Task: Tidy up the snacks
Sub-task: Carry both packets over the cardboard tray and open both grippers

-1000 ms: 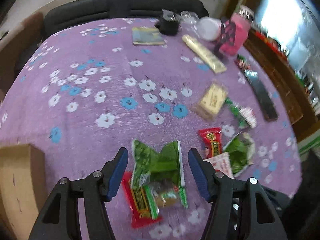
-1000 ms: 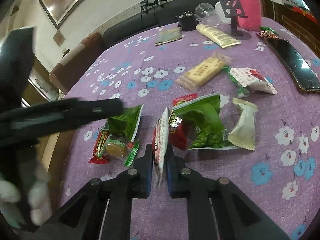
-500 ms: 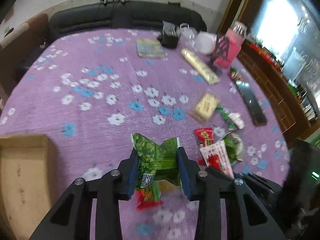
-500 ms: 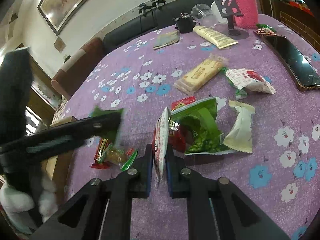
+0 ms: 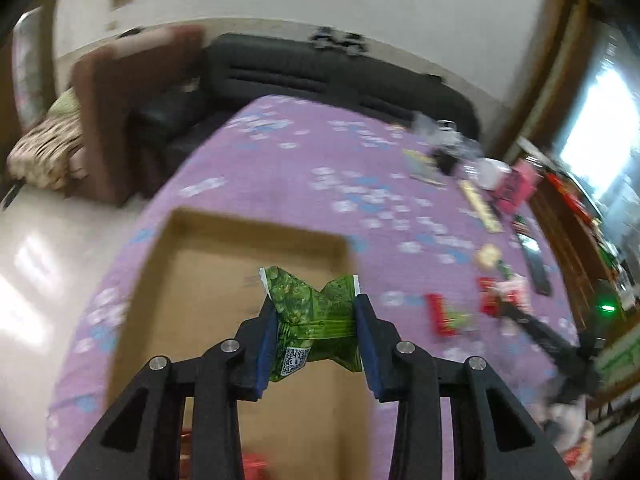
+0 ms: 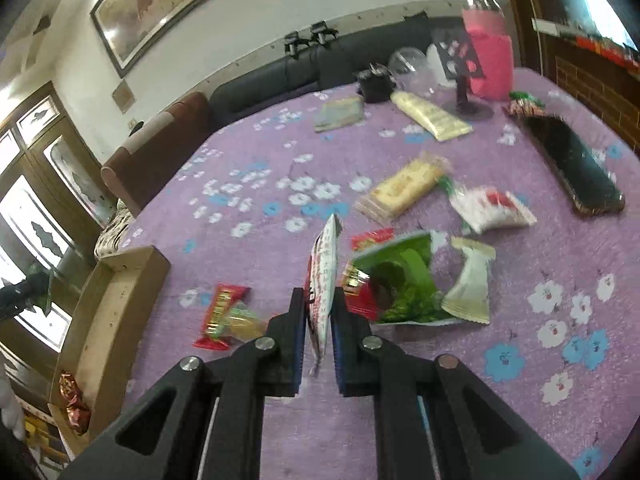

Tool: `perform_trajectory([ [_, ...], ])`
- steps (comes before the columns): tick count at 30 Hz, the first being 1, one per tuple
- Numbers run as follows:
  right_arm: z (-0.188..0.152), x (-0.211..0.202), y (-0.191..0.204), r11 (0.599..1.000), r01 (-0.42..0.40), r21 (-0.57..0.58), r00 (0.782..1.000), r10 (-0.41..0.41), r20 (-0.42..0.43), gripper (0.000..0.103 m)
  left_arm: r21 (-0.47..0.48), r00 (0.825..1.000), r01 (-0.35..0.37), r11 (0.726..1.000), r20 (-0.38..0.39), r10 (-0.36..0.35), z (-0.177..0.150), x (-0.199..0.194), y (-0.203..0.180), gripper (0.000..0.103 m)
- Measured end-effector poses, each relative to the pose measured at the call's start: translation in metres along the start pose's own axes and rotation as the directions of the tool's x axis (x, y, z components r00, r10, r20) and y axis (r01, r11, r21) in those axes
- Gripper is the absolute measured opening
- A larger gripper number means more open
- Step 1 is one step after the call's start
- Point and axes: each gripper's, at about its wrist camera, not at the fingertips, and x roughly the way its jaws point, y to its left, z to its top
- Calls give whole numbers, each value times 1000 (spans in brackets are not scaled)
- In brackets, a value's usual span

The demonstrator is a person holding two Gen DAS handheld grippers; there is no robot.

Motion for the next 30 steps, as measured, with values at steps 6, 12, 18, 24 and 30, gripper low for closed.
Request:
perform_trajectory([
  [6, -8, -12, 75, 987, -123, -106, 991, 117, -62, 11, -81, 997, -70, 994, -28, 68, -18, 13, 52, 38],
  [12, -31, 2, 168, 935, -265, -235, 954, 219, -204, 12, -92, 992, -124, 988, -45, 121, -33, 17, 71, 39],
  [18, -59, 39, 237, 898, -347, -271, 904, 243, -352, 12, -114, 988, -149, 982, -60, 143, -38, 24, 92, 40],
  [24, -78, 72, 271, 886, -338, -317, 890, 191, -415, 12, -144, 990, -132, 981, -70, 123, -42, 25, 102, 42],
  [30, -89, 86, 281, 877, -325, -355, 885, 149, -441, 13, -157, 993, -115, 981, -19, 113, -41, 6, 102, 44],
])
